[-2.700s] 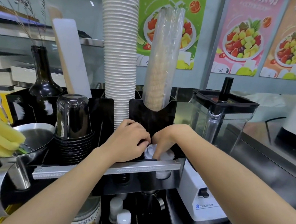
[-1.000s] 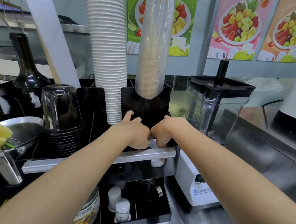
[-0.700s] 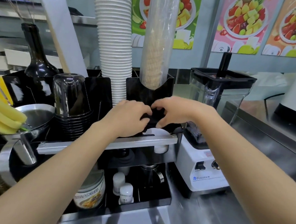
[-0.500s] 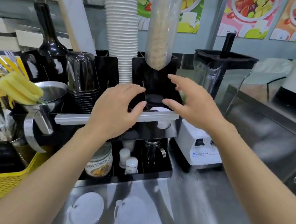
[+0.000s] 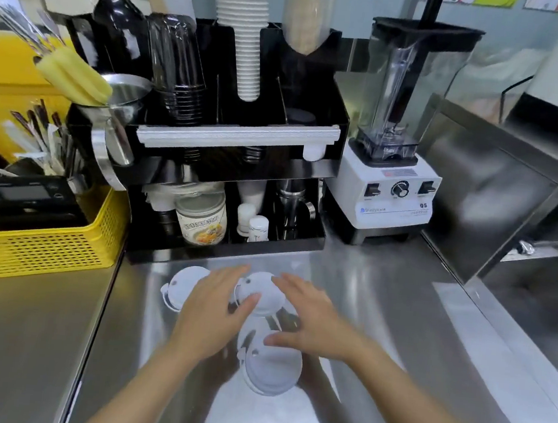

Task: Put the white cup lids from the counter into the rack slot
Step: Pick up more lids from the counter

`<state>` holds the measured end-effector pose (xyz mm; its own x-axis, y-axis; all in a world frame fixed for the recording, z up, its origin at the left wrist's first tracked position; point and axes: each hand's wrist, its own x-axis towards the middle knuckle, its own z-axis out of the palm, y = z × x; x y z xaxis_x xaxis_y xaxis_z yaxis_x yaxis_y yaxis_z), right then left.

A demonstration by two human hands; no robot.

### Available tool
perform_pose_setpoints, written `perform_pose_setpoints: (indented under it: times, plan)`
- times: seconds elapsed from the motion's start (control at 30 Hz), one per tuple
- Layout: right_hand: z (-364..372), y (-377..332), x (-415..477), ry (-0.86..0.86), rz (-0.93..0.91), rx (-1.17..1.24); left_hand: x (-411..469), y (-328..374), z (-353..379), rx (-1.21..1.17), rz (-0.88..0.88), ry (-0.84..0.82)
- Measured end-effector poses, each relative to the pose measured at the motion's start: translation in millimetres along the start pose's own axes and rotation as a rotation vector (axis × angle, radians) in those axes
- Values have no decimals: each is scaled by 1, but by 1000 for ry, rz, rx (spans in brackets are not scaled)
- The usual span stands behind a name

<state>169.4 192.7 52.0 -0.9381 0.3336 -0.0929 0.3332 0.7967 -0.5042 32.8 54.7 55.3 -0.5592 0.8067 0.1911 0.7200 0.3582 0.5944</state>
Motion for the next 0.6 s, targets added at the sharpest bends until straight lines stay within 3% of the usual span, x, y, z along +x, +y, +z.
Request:
perform_pose_setpoints:
  times: [0.07,0.23,0.43,0.6]
  plan:
    - [19,-1,-10,-111,47,-43,-19,-11,16,5,-33,-75]
    - [54,-3,-29,-164,133,-132,-57,-20,37,-17,-91,-186]
    - [76,-5,-34,-20,135,-65,-76,-24,48,-50,-95,-324]
    - [59,-10,-27,122,110,136,-63,-14,35,-195,-72,-197]
